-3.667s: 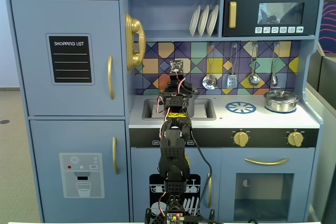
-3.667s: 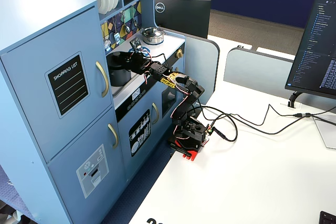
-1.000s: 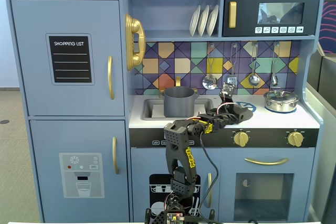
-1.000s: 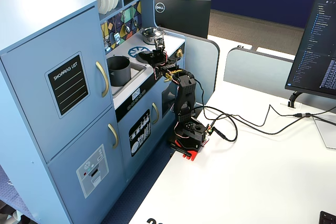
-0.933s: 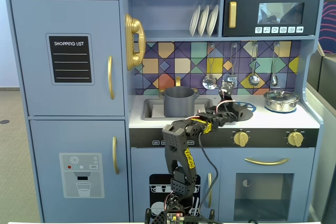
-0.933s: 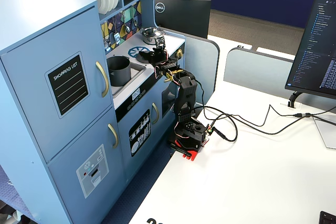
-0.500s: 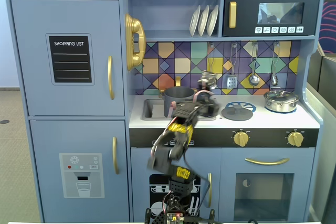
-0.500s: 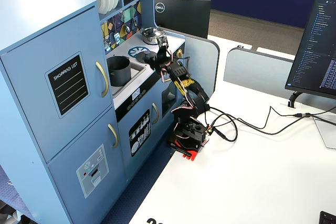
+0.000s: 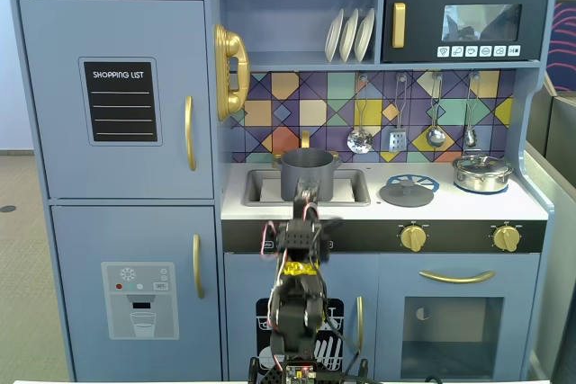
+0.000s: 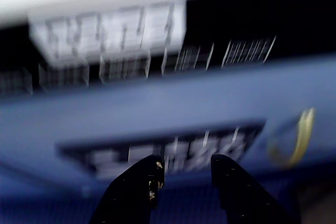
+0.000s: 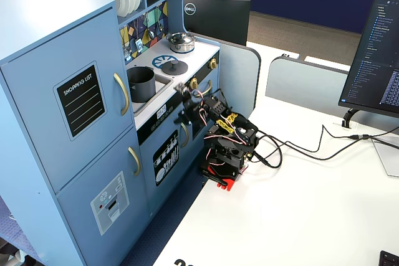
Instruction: Take off the lid from the gray recipient and place it on the counter
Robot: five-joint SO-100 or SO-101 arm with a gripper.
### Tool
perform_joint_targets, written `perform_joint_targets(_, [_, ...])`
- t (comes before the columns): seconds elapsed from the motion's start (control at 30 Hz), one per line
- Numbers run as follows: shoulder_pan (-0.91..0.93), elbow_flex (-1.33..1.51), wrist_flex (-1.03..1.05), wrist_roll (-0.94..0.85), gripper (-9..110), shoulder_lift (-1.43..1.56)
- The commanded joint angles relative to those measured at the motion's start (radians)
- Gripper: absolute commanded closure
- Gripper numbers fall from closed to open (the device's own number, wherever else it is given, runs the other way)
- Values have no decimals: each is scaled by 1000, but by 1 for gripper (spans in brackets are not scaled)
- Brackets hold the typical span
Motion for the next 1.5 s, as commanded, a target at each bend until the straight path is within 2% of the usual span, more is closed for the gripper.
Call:
perform_joint_targets(0.0, [-28, 55, 69, 31, 101, 89])
perform_joint_targets(0.17, [-46, 143, 213, -3, 101, 132])
perform_joint_targets(0.27, [-51, 204, 247, 12, 101, 132])
perform_joint_targets(0.4, [-28, 321, 267, -60, 101, 132])
perform_joint_targets(0.67, [-48, 322, 482, -38, 97, 133])
perform_joint_targets(0.77, [-46, 322, 499, 72, 96, 133])
perform_joint_targets(1.47, [-9, 322, 497, 77, 93, 133])
